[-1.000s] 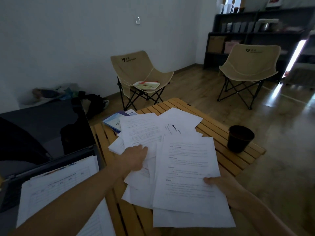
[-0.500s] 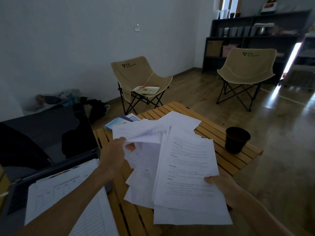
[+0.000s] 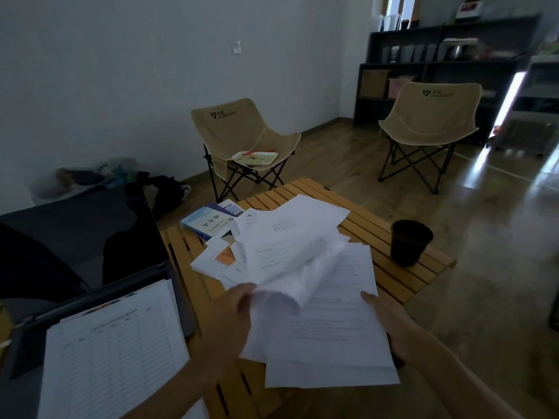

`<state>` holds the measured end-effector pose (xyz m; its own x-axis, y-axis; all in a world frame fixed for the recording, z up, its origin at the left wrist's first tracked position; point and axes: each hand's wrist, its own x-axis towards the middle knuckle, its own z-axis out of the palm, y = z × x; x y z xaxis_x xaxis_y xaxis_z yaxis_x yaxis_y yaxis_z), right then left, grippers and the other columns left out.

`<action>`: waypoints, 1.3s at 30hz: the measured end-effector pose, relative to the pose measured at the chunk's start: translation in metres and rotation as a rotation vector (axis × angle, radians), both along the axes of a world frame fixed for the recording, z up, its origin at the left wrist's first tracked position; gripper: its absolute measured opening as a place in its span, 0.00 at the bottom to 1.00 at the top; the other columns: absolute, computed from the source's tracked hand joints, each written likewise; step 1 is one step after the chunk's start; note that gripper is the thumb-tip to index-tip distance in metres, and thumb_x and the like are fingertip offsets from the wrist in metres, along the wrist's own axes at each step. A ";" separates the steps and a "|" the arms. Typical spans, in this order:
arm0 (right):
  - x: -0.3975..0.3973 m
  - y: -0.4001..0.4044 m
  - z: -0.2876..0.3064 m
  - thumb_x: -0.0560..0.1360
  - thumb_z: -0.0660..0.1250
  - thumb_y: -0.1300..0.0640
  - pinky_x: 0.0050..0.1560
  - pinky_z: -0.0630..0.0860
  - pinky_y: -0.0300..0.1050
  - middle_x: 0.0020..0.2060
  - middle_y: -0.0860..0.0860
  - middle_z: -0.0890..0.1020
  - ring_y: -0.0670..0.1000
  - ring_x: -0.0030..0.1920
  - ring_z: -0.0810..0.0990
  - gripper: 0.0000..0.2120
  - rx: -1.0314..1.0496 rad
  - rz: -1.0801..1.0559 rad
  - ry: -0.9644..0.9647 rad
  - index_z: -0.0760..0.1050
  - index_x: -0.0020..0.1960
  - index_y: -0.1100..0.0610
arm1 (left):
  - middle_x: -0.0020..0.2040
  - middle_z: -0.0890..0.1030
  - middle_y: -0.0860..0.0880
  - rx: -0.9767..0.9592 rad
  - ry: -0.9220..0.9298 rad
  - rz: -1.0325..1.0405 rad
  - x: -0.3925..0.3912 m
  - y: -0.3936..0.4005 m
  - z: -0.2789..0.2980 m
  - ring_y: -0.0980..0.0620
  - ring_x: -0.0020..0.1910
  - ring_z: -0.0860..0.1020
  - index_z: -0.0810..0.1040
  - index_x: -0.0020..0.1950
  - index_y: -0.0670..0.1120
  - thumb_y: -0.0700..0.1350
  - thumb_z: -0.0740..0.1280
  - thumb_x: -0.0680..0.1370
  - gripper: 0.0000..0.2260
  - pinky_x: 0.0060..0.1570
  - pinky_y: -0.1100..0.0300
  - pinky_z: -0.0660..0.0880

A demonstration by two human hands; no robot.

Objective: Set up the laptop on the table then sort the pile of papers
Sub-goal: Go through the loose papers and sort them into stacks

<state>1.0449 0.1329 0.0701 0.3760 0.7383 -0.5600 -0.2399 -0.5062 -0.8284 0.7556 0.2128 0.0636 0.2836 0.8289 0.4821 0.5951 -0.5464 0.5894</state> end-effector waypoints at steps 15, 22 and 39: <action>-0.021 0.004 0.011 0.84 0.57 0.46 0.44 0.79 0.47 0.49 0.56 0.83 0.53 0.46 0.82 0.16 0.283 -0.086 -0.337 0.77 0.51 0.56 | 0.51 0.84 0.51 0.073 0.504 -0.261 0.010 -0.026 -0.043 0.54 0.49 0.82 0.81 0.53 0.49 0.54 0.60 0.72 0.17 0.48 0.60 0.79; -0.044 -0.012 0.012 0.82 0.62 0.58 0.37 0.81 0.49 0.43 0.56 0.83 0.51 0.38 0.82 0.07 0.157 0.035 -0.482 0.77 0.53 0.60 | 0.62 0.80 0.50 -0.060 0.639 -0.178 0.011 -0.032 -0.052 0.50 0.60 0.80 0.79 0.63 0.47 0.65 0.46 0.81 0.31 0.65 0.54 0.69; 0.017 0.079 0.058 0.80 0.62 0.63 0.37 0.77 0.42 0.45 0.55 0.81 0.50 0.40 0.80 0.08 0.078 0.242 -0.744 0.77 0.57 0.61 | 0.66 0.75 0.58 0.059 0.333 -0.349 -0.003 -0.021 -0.074 0.54 0.68 0.71 0.75 0.62 0.57 0.57 0.52 0.83 0.15 0.70 0.50 0.64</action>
<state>1.0618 0.2118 0.1282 0.4555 0.8744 -0.1670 0.5015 -0.4070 -0.7634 0.7528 0.1921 -0.0102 0.6867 0.6307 0.3615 0.5211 -0.7738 0.3601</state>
